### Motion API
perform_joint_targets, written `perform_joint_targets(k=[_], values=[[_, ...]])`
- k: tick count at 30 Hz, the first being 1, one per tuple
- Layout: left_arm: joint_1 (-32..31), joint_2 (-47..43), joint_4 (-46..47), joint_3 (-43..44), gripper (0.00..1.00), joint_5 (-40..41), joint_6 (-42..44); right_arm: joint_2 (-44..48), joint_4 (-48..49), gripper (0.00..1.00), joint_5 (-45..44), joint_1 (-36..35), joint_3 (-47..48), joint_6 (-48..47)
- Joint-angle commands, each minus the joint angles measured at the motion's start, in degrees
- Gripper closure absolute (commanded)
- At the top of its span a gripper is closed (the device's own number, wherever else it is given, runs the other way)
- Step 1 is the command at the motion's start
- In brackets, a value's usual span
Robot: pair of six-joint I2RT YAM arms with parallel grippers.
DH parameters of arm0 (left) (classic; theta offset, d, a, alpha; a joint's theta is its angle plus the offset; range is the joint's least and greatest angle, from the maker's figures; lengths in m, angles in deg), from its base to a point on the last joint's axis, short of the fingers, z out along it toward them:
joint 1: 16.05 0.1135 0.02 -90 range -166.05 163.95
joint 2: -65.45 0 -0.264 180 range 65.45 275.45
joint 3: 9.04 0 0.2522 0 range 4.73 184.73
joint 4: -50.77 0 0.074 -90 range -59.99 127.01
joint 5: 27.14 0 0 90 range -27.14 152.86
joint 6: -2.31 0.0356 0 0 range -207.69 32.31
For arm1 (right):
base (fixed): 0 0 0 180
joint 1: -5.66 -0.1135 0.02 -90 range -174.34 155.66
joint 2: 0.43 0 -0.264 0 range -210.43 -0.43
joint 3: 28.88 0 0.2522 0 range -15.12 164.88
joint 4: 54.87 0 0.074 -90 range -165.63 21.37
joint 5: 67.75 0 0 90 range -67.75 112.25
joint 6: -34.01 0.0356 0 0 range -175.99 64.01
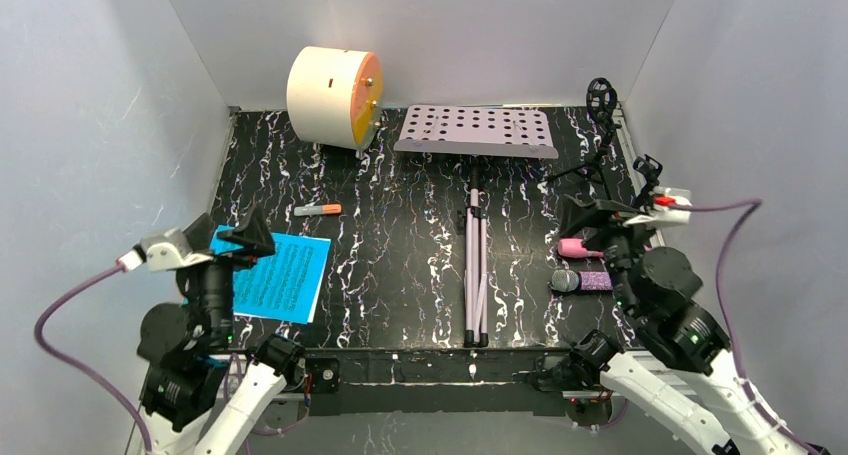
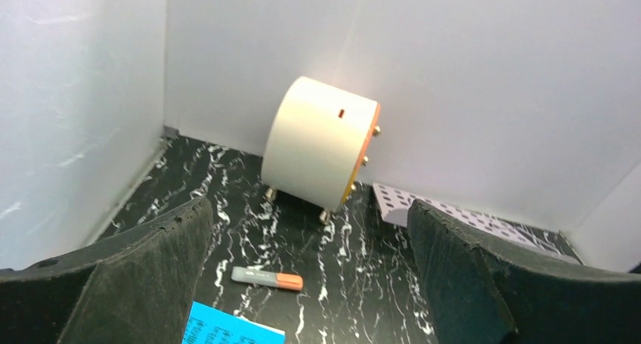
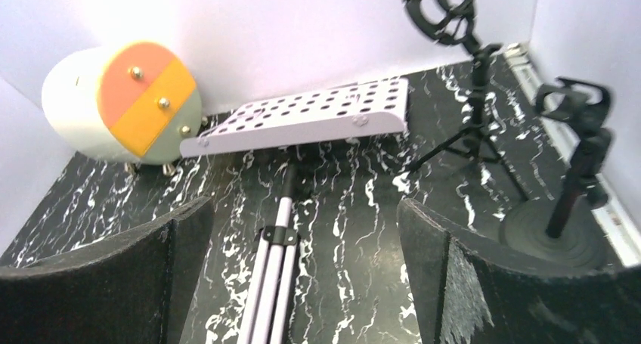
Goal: Pack up the instrument practice props
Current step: Reset both arms
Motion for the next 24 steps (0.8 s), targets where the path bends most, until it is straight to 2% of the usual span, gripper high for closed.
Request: perform_joint_targets(k=[1, 11, 24], values=[[0.2, -5.0, 0.8, -1.1, 0.02, 2.7, 5.3, 5.8, -1.7, 0.01, -3.7, 0.2, 1.2, -7.5], [0.2, -14.4, 3.4, -6.6, 0.02, 2.6, 6.4, 18.1, 2.8, 0.01, -4.9, 0.1, -4.7, -11.0], [0.2, -14.5, 4.3, -9.8, 0.02, 4.1, 5.2, 19.3, 3.8, 0.01, -5.6, 0.2, -6.9, -11.5]])
